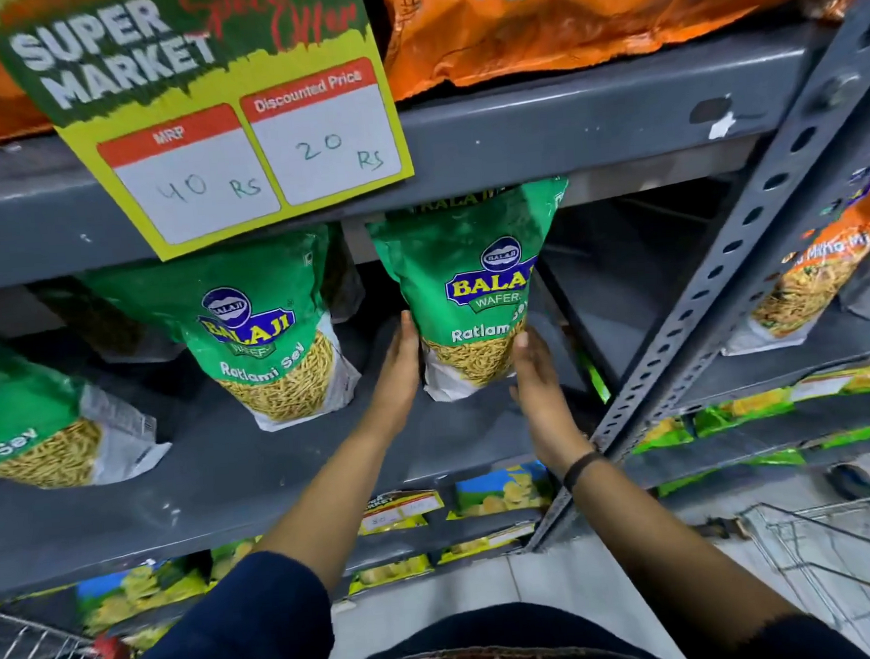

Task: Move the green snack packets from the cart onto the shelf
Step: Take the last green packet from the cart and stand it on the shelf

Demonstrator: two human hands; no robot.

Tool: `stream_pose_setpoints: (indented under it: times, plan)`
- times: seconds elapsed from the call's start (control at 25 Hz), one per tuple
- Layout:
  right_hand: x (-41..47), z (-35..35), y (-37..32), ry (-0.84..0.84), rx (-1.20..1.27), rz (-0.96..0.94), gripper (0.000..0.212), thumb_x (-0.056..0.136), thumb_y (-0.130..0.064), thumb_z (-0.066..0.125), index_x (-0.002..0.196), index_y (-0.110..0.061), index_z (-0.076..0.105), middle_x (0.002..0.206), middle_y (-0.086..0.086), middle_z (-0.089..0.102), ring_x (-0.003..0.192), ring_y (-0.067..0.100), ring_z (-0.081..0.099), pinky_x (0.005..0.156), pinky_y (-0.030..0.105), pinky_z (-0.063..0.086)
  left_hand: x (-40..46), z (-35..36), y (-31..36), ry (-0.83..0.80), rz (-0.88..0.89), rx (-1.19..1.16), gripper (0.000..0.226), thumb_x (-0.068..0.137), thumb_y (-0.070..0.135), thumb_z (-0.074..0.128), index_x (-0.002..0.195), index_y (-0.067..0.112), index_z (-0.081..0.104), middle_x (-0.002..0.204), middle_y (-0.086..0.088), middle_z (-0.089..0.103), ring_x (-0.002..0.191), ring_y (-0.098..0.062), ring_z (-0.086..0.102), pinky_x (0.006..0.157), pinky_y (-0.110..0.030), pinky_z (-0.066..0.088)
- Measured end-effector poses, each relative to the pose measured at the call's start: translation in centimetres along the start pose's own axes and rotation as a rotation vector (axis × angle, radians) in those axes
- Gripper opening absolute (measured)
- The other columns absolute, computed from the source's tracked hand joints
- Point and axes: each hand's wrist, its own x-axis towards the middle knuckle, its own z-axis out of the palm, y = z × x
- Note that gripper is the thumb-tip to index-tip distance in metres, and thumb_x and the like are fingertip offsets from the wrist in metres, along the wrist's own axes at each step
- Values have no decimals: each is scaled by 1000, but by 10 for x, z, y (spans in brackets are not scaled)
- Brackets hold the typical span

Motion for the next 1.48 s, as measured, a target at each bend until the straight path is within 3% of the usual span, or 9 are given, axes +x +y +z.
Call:
stream_pose_setpoints:
  times: [0.2, 0.48, 0.56, 0.68, 0.8, 0.96, 1.12, 1.36, 1.48]
  plan:
    - [-8, 14, 2, 22, 19, -107, 29, 93, -37, 40, 122, -41, 36, 133, -11, 45, 114, -5, 48, 87, 4, 40, 1, 15, 3, 24, -44, -119, 40, 95, 49, 18, 114, 37, 50, 122, 10, 49, 114, -7, 48, 100, -26, 37]
    - [-15, 20, 18, 173, 8, -152, 40, 83, -49, 48, 120, -35, 44, 128, -1, 52, 121, 17, 50, 104, 41, 42, -10, 12, 1, 86, -4, -69, 52, 93, 55, 19, 117, 26, 55, 129, 8, 55, 112, -6, 54, 99, -24, 41]
    - [-31, 26, 28, 262, 11, -157, 27, 84, -44, 50, 104, -26, 50, 113, 9, 57, 103, 15, 59, 91, 35, 48, -26, -2, -20, 331, 74, -27, 51, 85, 61, 28, 99, 28, 64, 108, 3, 69, 102, -15, 60, 99, -38, 45]
    - [-49, 49, 40, -70, -166, -110, 13, 87, -24, 56, 99, -21, 52, 100, 6, 60, 84, -12, 56, 80, 12, 43, -74, -30, -44, 794, 164, 29, 37, 87, 49, 30, 74, 26, 56, 71, -2, 63, 71, -28, 54, 75, -42, 44]
    - [-35, 83, 35, -380, -273, -74, 60, 76, -28, 70, 128, -24, 40, 135, 4, 46, 122, 6, 44, 102, 27, 38, -85, -94, -53, 1143, 115, 143, 45, 90, 42, 32, 88, 0, 48, 89, -30, 59, 84, -40, 55, 77, -48, 42]
    - [8, 130, 9, -582, -364, -114, 97, 69, -24, 77, 143, -16, 15, 153, 3, 23, 139, 15, 22, 105, 14, 19, -37, -183, -37, 725, 4, -168, 66, 83, 68, 29, 124, 21, 50, 136, -7, 52, 123, -22, 49, 111, -44, 34]
    - [19, 159, 18, -584, -348, -116, 86, 63, -18, 81, 133, -11, 32, 139, 11, 44, 127, 21, 43, 109, 43, 38, -31, -170, -21, 292, 80, -114, 56, 88, 62, 13, 126, 40, 47, 143, 2, 45, 128, -16, 45, 112, -44, 32]
    - [-1, 163, 50, -455, -331, -162, 107, 49, -44, 84, 137, -20, 27, 143, 7, 40, 132, 20, 40, 108, 47, 39, -51, -172, -23, 418, -98, -105, 60, 87, 64, 26, 127, 25, 48, 140, 2, 48, 124, -18, 49, 109, -41, 39]
    - [-23, 159, 54, -236, -229, -155, 112, 48, -43, 85, 139, -20, 24, 143, 2, 33, 133, 17, 36, 112, 38, 35, -75, -168, -37, 656, -85, -152, 39, 95, 50, 23, 100, 25, 53, 108, -1, 58, 102, -17, 56, 93, -31, 47]
